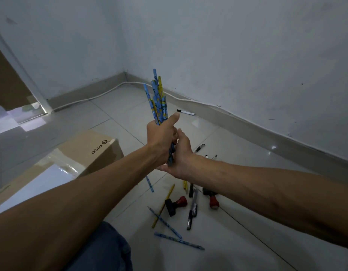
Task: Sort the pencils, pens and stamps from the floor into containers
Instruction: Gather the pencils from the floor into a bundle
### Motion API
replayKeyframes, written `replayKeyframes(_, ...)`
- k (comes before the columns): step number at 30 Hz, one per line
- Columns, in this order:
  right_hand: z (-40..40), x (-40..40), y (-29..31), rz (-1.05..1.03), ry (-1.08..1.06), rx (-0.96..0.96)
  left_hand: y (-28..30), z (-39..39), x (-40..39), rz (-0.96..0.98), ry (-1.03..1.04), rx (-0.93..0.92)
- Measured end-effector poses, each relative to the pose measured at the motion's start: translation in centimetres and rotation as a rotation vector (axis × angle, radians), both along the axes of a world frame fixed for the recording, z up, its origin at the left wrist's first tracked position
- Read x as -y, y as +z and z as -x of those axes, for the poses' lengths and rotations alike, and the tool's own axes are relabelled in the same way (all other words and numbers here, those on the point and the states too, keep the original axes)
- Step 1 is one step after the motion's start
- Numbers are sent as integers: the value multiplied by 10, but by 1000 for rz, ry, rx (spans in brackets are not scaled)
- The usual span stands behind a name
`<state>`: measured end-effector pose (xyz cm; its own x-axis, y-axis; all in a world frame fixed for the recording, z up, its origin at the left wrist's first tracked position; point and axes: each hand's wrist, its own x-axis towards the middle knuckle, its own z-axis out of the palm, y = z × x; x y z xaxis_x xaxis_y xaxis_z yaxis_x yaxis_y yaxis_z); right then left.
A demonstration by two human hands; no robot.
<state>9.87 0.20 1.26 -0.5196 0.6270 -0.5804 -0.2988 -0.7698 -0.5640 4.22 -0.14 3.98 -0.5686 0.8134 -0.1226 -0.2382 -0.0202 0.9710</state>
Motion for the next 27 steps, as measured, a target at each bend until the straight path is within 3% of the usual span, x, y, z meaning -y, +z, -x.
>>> replayKeyframes(4, 0, 4, -18, -24, 92, 83, 1, 3, 0, -3, -16, 4)
replayKeyframes(11, 0, 8, -22, 12, 148, 36, -2, 5, 1, 15, -28, -10)
replayKeyframes(19, -12, 4, -42, -55, 260, 186, -8, 6, 1, 53, -85, -125)
replayKeyframes(27, -24, 4, -67, -283, 612, 426, -12, 8, -1, 93, -95, -169)
